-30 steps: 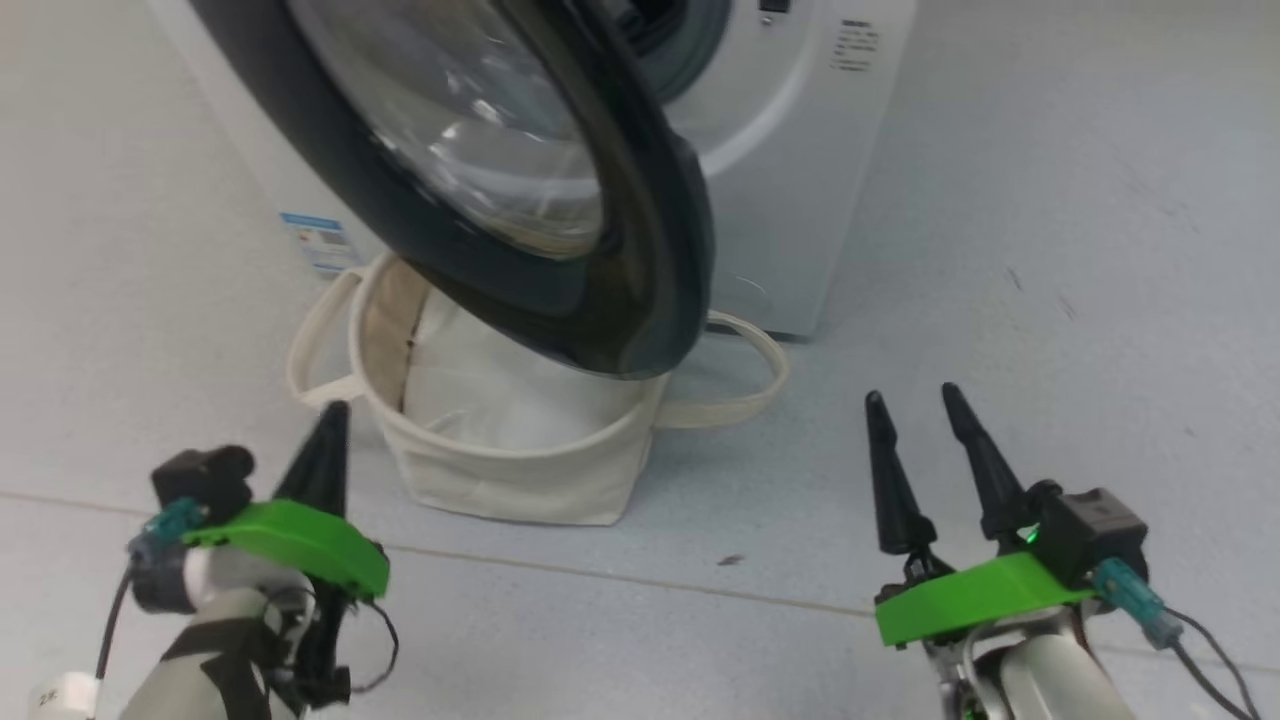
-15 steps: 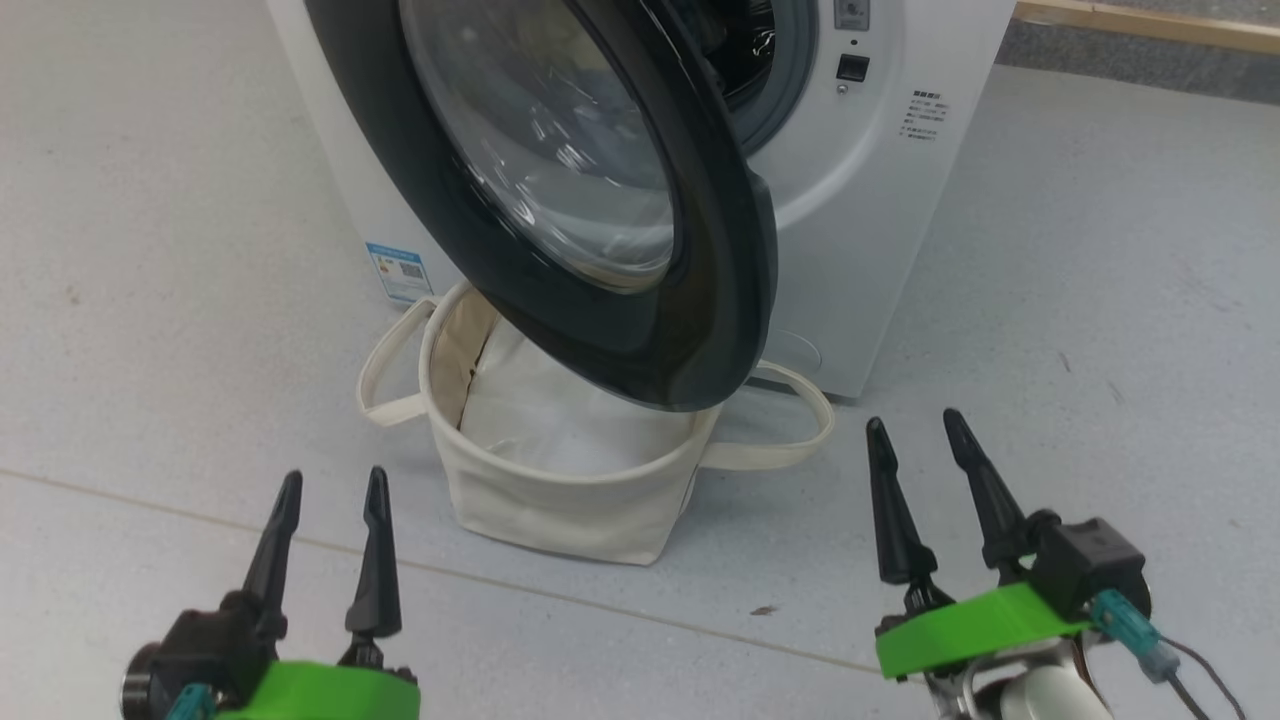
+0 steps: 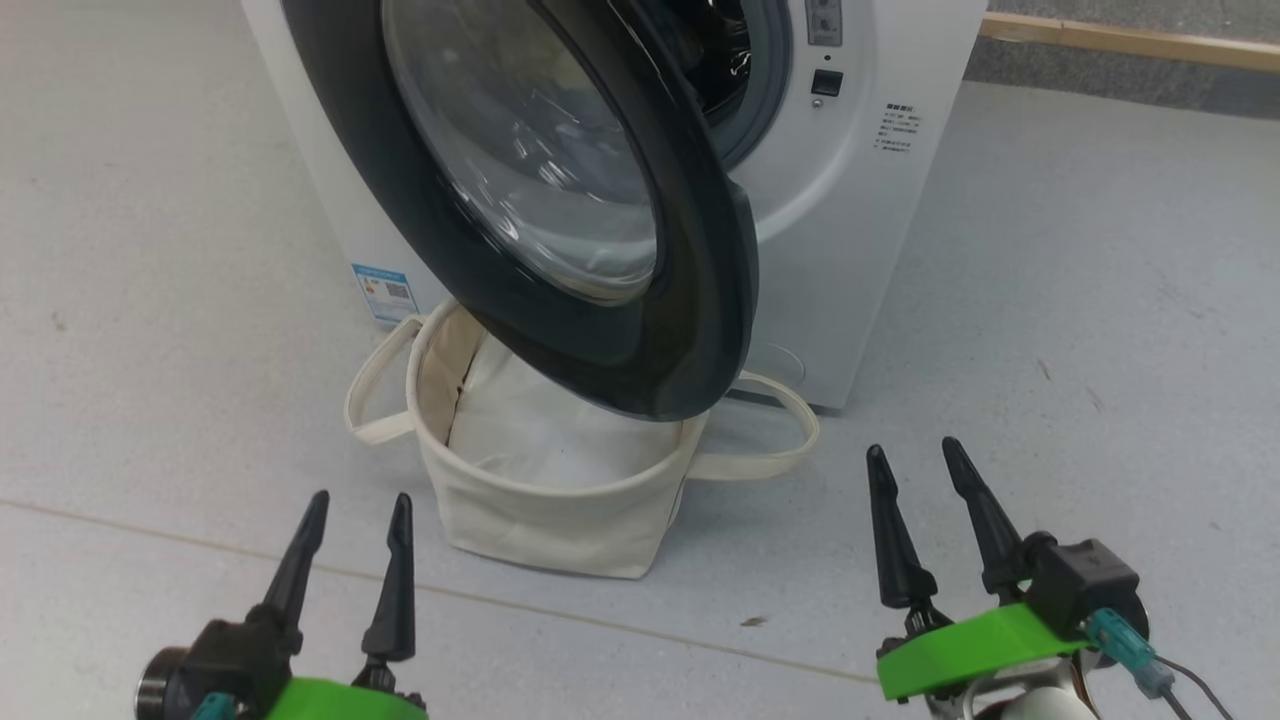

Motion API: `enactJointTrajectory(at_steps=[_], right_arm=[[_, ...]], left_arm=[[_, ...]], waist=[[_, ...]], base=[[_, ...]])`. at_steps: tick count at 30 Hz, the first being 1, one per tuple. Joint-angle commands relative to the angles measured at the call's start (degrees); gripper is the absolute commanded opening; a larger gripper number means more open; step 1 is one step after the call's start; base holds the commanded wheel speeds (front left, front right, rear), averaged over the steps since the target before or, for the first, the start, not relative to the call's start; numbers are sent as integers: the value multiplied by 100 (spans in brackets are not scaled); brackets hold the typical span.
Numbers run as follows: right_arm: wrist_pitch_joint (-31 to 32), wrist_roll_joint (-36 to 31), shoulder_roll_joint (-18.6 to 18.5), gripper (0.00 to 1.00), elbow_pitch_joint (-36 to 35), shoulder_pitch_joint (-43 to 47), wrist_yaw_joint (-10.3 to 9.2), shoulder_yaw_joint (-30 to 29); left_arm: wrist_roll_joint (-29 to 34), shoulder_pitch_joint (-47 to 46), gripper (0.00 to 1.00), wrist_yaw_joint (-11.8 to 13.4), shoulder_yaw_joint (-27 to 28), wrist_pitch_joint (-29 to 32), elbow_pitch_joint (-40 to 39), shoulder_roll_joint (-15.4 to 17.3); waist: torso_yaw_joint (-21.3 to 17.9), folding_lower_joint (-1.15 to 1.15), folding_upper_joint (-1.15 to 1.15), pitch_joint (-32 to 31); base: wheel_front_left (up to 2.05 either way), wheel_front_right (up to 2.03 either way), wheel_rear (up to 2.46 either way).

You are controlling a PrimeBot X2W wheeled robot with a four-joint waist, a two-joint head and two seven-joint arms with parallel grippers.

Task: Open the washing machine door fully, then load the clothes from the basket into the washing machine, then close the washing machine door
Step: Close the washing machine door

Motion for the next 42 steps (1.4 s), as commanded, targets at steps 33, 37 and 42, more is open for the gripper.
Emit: enactJointTrajectory(at_steps=[33,37,42], right_arm=[[-28,-294,10,0,85,-710,1,837],[-28,-502,10,0,498,-1153,1,891],[-28,-690,10,0,1310,-1895,1,552]], left_arm=[[-237,-128,100,-30,-689,-32,490,-11],[-379,-199,100,-29,-835,-32,519,-11],[-487,-374,100,-2,-1153,-33,623,-11]], waist=[[593,0,0,-140],[839,0,0,-24],[1176,0,0,234]], base=[[0,0,0],[0,0,0],[0,0,0]])
